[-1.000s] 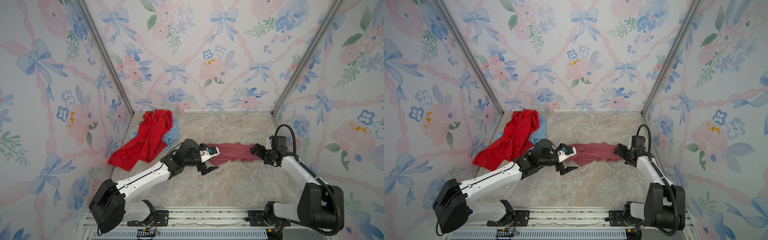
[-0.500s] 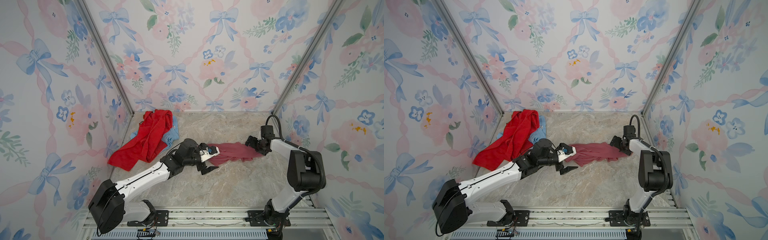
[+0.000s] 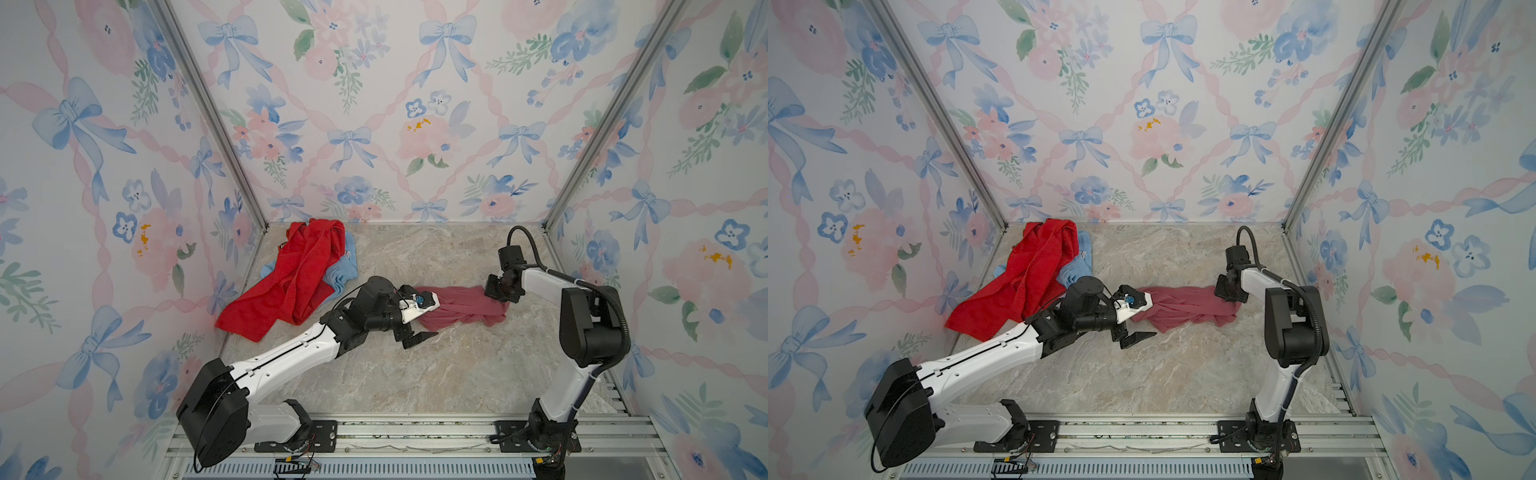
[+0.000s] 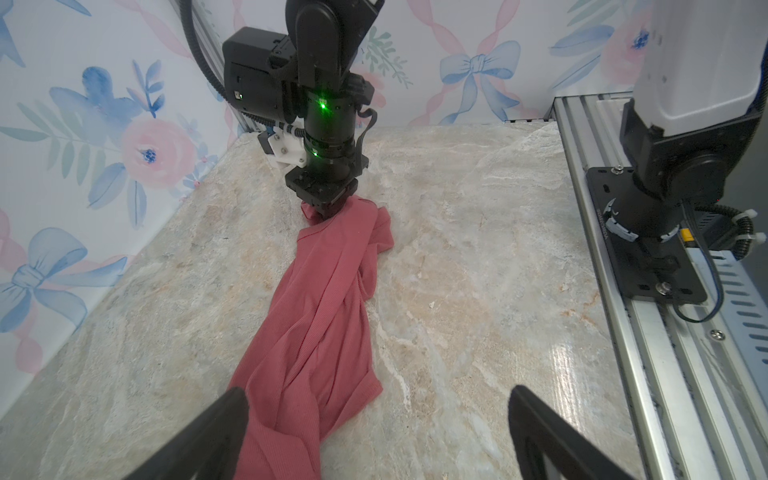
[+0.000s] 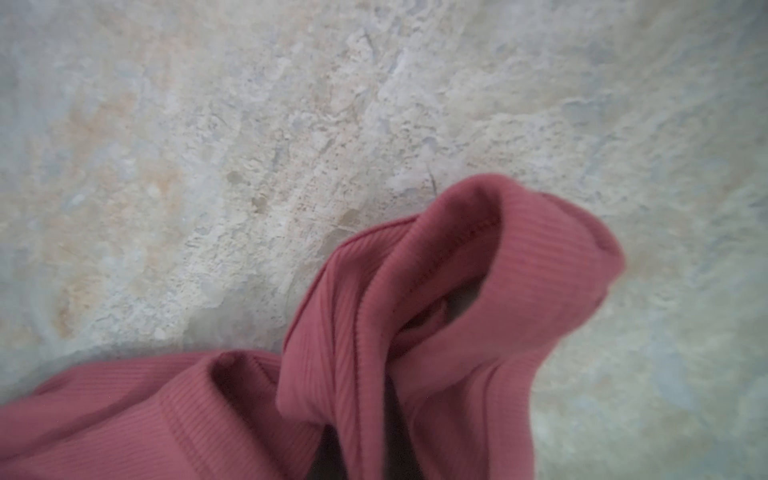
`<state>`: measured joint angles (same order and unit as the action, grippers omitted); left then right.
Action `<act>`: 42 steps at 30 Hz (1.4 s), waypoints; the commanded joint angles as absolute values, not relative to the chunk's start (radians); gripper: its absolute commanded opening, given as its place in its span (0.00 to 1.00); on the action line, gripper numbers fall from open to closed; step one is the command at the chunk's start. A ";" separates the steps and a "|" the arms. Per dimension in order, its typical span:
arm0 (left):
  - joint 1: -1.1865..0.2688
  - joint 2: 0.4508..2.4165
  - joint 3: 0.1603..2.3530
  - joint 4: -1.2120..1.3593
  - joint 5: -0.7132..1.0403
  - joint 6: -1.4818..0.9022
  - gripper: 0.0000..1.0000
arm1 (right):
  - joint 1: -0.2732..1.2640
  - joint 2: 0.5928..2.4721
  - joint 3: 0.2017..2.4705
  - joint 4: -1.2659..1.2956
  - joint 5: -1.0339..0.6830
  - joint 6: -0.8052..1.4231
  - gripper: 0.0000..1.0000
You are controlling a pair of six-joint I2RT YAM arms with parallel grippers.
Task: Pick out a specific cloth from the pile
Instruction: 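Grasp the far end of the pink shirt with the right gripper, then lift the pink shirt with the right gripper and drop it on the table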
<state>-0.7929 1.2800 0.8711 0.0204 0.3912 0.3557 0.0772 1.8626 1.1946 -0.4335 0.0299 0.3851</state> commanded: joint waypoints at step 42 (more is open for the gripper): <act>-0.794 1.217 0.865 0.052 0.331 0.341 0.98 | 0.058 1.745 1.595 -0.463 -0.175 0.423 0.00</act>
<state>-0.7929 1.2163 0.8734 0.0360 0.3370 0.3550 0.0673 1.8225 1.6096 -0.5678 -0.1577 0.3969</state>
